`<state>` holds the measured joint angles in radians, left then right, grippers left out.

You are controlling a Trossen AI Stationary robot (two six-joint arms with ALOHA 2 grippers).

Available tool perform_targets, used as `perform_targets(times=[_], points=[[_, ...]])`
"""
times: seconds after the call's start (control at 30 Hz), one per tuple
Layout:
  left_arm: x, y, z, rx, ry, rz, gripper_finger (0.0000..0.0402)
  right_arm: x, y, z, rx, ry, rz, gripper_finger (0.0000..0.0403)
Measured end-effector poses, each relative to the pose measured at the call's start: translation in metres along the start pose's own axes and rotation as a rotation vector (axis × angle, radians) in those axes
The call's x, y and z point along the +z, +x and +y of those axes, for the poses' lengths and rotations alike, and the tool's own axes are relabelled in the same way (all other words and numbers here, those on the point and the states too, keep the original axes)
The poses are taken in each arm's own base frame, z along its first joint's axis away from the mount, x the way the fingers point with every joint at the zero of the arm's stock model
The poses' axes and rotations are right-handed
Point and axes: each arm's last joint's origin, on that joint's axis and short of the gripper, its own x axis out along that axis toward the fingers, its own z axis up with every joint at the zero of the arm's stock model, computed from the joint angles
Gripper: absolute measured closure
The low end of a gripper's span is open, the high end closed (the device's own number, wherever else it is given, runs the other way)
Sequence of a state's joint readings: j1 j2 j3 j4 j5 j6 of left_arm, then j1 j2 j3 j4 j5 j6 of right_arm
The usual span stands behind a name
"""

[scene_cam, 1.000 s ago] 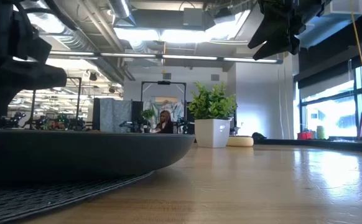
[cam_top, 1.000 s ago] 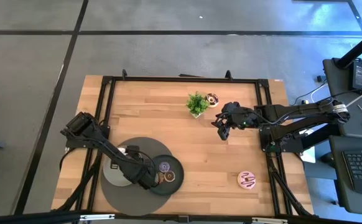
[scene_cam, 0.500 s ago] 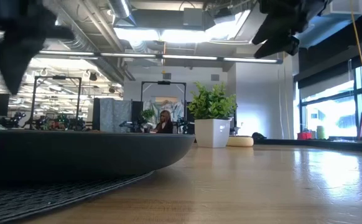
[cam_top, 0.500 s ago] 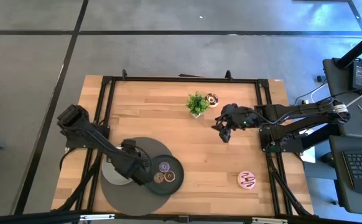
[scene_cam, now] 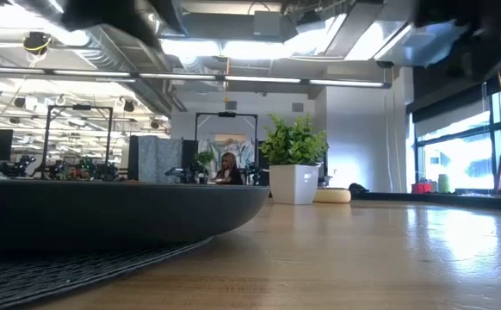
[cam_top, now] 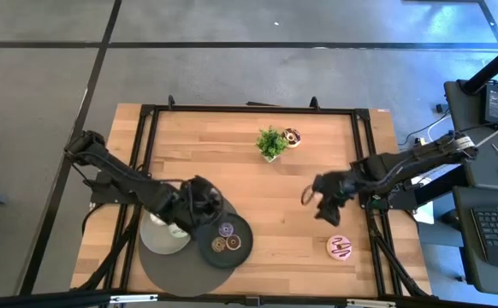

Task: Pick & Place donuts
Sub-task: Put the big purple donut on the gray plate

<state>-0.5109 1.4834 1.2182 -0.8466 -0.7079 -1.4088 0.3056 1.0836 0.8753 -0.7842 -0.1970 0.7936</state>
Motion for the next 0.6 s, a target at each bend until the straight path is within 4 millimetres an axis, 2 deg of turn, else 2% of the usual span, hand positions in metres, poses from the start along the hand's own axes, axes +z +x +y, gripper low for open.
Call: perform_targets(times=[0.23, 0.37, 0.6], points=[[0.026, 0.021, -0.008, -0.065, 0.085, -0.022, 0.0245, -0.044, 0.007, 0.034, -0.02, -0.091, 0.002, 0.0185], [0.036, 0.028, -0.007, -0.077, 0.125, -0.01, 0.0245, -0.068, 0.014, 0.042, -0.089, -0.07, 0.038, 0.0185], [0.046, 0.035, -0.003, -0.051, 0.135, -0.019, 0.0245, -0.098, 0.054, 0.048, -0.286, -0.07, 0.163, 0.0185]])
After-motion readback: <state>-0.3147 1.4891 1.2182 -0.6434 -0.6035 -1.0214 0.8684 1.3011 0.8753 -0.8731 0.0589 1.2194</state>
